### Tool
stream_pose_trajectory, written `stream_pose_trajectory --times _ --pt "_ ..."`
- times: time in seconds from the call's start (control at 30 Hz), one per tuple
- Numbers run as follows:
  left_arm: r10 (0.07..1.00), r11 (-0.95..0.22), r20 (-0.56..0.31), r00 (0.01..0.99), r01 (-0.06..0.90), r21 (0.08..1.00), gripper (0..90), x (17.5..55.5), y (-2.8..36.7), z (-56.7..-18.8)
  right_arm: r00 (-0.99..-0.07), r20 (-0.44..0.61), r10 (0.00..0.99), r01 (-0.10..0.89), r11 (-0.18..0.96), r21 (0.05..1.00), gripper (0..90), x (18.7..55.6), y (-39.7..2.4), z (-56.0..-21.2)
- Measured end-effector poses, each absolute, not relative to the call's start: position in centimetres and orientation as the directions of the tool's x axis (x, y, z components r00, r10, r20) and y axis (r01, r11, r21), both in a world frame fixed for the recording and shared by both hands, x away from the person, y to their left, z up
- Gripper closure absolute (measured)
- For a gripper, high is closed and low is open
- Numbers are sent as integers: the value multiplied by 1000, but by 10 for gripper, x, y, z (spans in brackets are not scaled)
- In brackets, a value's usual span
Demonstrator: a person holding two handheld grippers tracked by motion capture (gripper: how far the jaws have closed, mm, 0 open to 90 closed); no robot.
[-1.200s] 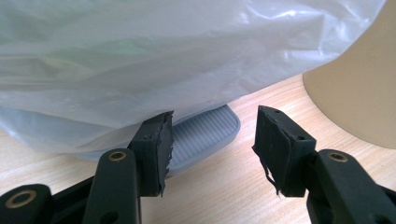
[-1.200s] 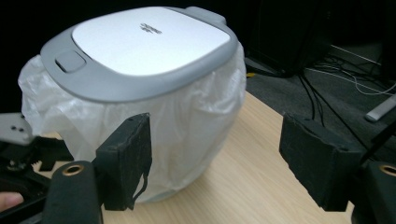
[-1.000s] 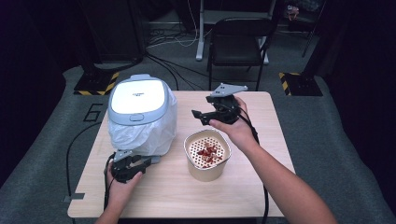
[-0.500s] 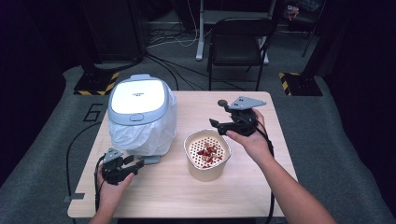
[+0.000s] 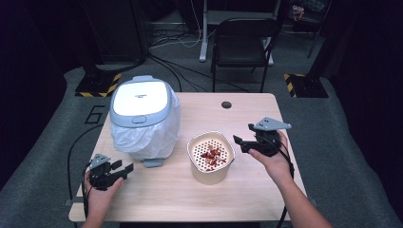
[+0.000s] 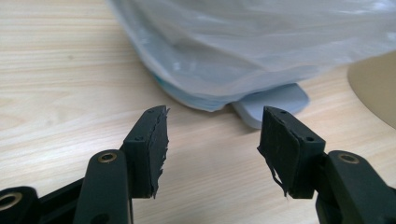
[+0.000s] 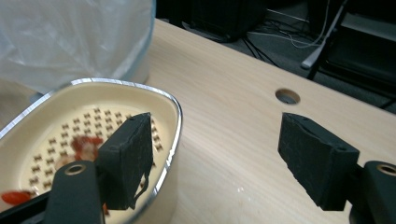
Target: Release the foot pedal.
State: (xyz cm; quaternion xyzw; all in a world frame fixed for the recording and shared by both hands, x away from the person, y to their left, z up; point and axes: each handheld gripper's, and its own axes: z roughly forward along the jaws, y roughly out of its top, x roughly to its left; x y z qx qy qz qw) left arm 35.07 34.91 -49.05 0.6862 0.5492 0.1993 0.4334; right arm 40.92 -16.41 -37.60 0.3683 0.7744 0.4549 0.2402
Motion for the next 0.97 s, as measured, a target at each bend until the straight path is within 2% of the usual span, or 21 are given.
stream_pose_trajectory --times 0.27,0.47,0.73,0.97 --pt "937 -16 -188 293 576 818 407 354 361 -496 -491 -12 871 407 241 881 267 393 -195 -422" --pt "943 -35 -170 286 594 804 394 359 361 -503 -396 38 917 486 174 857 266 386 -218 -456" --pt "941 -65 -155 302 607 792 381 364 356 -513 -386 28 922 536 200 820 262 386 -227 -491" --pt "948 -120 -94 304 614 780 378 367 350 -521 -368 49 929 581 188 792 235 392 -233 -512"
